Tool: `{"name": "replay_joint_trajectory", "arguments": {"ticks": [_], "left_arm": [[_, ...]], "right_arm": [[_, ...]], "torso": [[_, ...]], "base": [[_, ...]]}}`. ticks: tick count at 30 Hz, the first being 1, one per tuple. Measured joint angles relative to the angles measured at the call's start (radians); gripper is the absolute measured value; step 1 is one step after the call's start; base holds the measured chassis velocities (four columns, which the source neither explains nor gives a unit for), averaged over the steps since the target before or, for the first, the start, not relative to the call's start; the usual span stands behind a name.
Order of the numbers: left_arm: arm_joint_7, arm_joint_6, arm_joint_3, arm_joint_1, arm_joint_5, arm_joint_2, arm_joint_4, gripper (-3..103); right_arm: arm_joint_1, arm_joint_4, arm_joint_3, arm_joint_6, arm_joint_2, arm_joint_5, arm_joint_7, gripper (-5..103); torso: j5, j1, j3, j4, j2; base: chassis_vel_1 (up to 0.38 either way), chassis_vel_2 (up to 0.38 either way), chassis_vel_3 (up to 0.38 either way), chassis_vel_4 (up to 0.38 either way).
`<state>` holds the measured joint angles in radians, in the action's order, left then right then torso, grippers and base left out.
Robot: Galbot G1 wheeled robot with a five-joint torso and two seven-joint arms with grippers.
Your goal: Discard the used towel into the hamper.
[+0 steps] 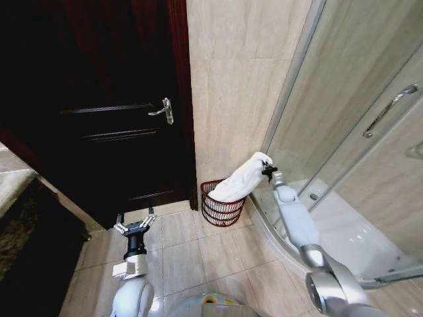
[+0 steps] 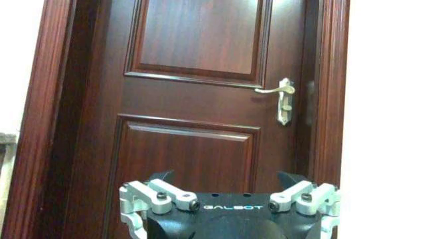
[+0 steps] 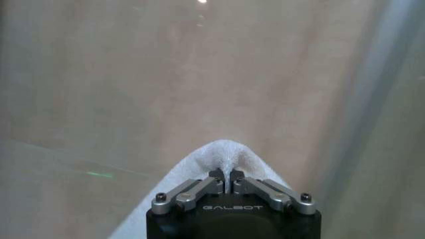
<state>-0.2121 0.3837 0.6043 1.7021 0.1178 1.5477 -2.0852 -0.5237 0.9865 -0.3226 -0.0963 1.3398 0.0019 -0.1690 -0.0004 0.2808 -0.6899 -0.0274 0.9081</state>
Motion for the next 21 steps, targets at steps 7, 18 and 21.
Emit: {"name": "replay_joint_trajectory", "arguments": {"ticks": [7,18,21], "left_arm": [[-0.001,0.002,0.019,0.007,0.011,-0.006,0.001,100],[0.000,0.003,0.027,0.010,0.023,-0.022,0.003,100],[0.008,0.002,0.023,0.009,0.023,-0.021,0.005,100]], "right_arm": [[-0.019,-0.039,0.022,0.059,0.097,0.055,-0.017,3],[-0.064,-0.135,-0.061,0.190,0.151,0.003,-0.011,3],[-0.071,-0.132,-0.067,0.257,0.151,0.033,-0.007,3]], "torso": [[0.0003,0.000,0.000,0.0002,0.000],[0.0004,0.000,0.000,-0.0004,0.000],[0.0002,0.000,0.000,-0.0003,0.000]], "base": [[0.000,0.000,0.000,0.000],[0.000,0.000,0.000,0.000],[0.000,0.000,0.000,0.000]]}}
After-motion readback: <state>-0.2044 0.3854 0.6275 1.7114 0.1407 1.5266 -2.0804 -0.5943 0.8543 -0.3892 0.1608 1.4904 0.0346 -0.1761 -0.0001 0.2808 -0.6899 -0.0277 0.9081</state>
